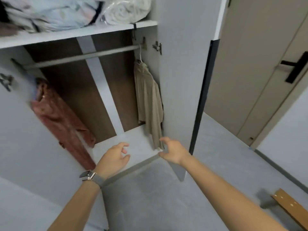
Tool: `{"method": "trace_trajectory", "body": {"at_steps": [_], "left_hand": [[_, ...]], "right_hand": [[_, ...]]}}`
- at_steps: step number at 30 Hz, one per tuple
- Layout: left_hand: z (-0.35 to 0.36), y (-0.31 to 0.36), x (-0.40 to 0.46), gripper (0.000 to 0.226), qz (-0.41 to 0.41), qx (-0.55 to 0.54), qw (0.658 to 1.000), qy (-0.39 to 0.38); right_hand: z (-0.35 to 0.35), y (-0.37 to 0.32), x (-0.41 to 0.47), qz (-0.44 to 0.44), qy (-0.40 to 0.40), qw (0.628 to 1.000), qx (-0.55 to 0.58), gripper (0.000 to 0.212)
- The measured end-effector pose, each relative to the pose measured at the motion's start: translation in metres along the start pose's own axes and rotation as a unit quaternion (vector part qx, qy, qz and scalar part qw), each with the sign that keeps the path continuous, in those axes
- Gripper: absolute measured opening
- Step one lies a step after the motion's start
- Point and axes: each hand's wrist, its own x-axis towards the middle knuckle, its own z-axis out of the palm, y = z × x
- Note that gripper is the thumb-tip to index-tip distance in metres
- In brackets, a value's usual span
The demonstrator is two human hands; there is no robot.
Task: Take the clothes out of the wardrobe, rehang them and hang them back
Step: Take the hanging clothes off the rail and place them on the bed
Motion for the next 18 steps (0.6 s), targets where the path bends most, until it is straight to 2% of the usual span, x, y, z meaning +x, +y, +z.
{"method": "trace_trajectory", "body": {"at_steps": [6, 14, 18], "left_hand": [[-0.005, -0.028, 0.050, 0.035, -0.037, -0.034, 0.999, 0.013], [0.010, -0.029, 0.206, 0.032, -0.029, -0.035, 0.999, -0.013], [0.007, -0.027, 0.271, 0.031, -0.051, -0.050, 0.997, -0.020]], "right_hand": [[0.002, -0.022, 0.082, -0.025, -0.003, 0.999, 0.033, 0.060], [-0.035, -0.001, 0.234, -0.030, 0.014, 0.998, 0.060, 0.055], [-0.058, 0.004, 0.299, -0.031, -0.037, 0.999, 0.016, 0.051]]}}
